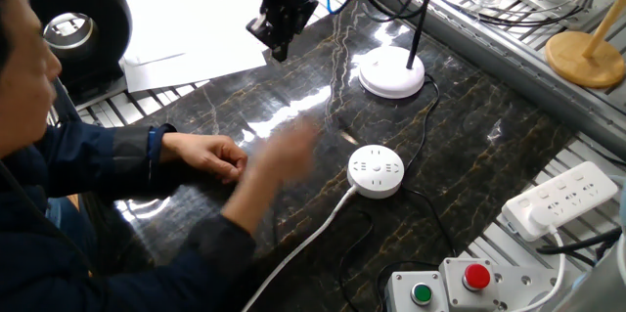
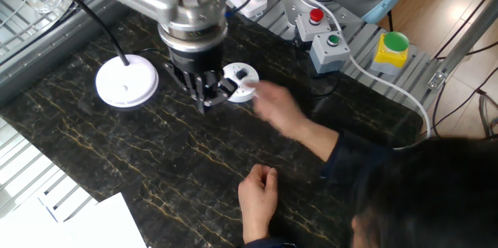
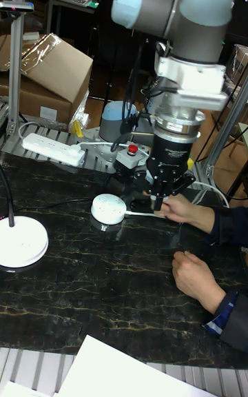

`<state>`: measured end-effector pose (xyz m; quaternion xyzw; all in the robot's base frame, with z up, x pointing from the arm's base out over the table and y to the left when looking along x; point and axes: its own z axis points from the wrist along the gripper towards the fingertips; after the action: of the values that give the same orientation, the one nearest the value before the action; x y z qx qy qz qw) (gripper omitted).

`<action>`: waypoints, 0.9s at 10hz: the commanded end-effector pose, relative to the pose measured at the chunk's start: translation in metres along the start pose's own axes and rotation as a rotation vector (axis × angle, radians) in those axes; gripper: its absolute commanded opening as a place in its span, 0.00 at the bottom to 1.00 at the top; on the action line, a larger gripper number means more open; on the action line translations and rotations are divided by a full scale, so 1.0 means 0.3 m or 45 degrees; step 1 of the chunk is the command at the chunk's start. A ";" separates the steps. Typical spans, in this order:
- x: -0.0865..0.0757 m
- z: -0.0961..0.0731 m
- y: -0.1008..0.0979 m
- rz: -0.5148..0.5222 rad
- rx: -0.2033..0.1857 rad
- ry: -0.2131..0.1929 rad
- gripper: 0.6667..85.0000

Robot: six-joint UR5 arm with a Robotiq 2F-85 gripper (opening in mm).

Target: Plug in the power cord of the desk lamp, turn on the socket, and light up the desk lamp

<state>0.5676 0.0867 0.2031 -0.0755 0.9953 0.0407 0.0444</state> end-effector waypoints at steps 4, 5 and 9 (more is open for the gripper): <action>0.080 0.021 -0.120 -0.303 -0.002 0.022 0.58; 0.100 0.005 -0.164 -0.327 -0.013 0.039 0.59; 0.080 0.055 -0.226 -0.333 0.009 0.068 0.71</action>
<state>0.5503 0.0271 0.1863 -0.1993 0.9792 0.0289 0.0264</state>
